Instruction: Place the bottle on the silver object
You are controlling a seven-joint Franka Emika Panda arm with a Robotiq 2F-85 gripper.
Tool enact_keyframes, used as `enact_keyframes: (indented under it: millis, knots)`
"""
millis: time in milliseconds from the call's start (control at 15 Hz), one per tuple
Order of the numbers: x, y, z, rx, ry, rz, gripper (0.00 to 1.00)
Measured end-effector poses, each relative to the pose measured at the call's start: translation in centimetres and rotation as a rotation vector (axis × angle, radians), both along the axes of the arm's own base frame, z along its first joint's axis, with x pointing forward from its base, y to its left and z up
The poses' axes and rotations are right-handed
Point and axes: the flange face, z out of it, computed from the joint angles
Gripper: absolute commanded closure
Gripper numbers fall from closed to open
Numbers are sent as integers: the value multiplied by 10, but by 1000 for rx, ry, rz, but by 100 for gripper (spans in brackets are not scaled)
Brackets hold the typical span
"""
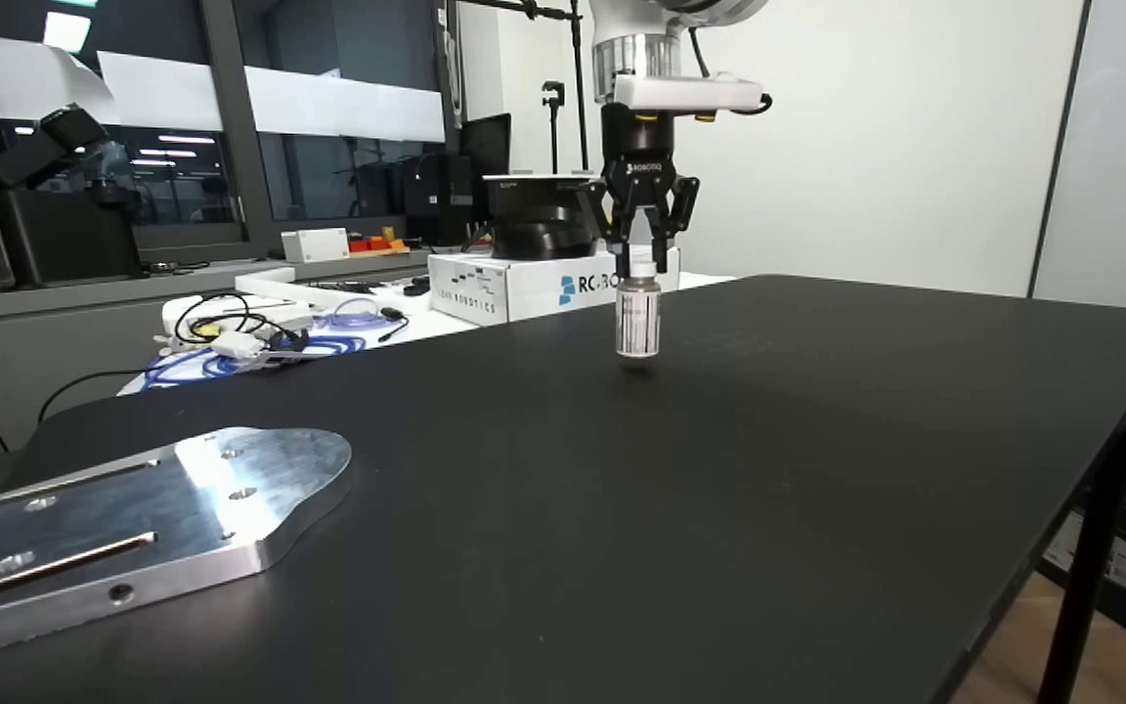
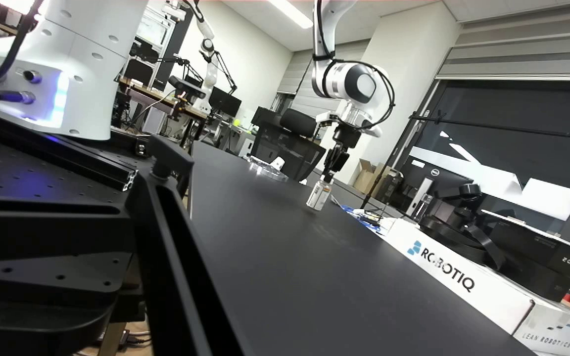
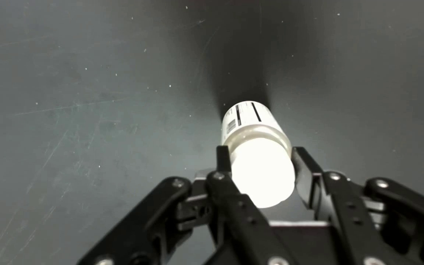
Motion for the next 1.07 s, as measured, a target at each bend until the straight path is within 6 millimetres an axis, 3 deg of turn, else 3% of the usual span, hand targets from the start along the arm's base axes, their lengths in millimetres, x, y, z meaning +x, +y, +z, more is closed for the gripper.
enact_keyframes:
  millis: [333, 533, 733, 1067]
  knots:
    - [-1, 12, 58, 18, -60, 60, 81]
    - [2, 29, 85, 21, -95, 118, 81]
    - [11, 67, 103, 41, -120, 203, 81]
    - [24, 162, 106, 82, -122, 386, 81]
